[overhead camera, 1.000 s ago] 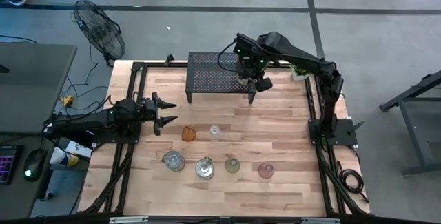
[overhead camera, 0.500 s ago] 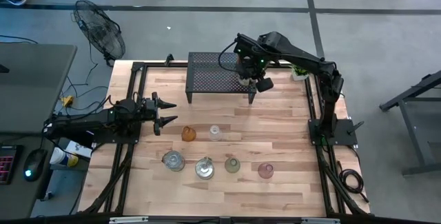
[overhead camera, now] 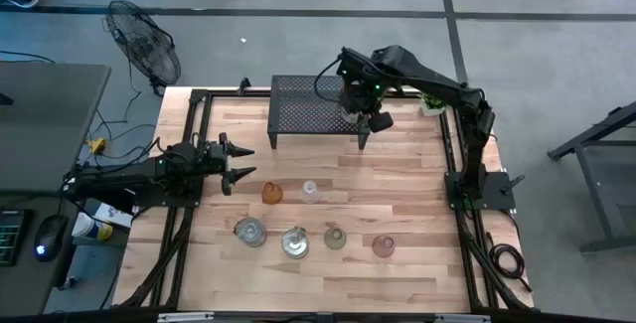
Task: Pick & Place candle stick holders
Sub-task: Put the top green scented candle on the shelf aligned with the other scented candle, then put the pink glass candlestick on the shelf
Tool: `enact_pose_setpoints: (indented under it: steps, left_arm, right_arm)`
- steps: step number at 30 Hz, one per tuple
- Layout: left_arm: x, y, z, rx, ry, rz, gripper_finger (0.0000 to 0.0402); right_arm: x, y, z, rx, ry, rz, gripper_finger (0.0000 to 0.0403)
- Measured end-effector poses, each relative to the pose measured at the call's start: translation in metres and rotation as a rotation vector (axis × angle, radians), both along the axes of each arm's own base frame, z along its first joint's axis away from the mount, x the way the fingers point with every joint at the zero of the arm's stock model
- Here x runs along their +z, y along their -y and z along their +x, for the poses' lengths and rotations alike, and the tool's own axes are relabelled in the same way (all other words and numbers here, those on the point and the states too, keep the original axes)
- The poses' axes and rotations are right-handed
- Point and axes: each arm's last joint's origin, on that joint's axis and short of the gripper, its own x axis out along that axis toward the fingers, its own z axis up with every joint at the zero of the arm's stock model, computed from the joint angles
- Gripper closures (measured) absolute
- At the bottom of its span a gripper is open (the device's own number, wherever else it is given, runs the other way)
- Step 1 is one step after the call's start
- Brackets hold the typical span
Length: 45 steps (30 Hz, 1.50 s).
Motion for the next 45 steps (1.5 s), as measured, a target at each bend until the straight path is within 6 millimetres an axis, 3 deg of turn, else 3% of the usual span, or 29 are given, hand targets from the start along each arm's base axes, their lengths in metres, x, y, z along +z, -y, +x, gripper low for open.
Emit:
enact_pose_setpoints:
  steps: [22, 35, 45]
  left_arm:
    - [0.0000, 0.0000, 0.0000, 0.000, 0.000, 0.000, 0.0153]
    - [0.0000, 0.0000, 0.0000, 0.000, 0.000, 0.000, 0.0153]
    - [0.0000, 0.0000, 0.0000, 0.000, 0.000, 0.000, 0.0153]
  right_arm:
    - [0.0006, 0.0008, 0.0021, -0.014, 0.030, 0.005, 0.0400]
    - [0.0006, 0.0025, 0.0012, -0.076, 0.009, -0.042, 0.0285]
    - [0.0073, -0.0005, -0.0030, -0.107, 0.003, -0.103, 0.0263]
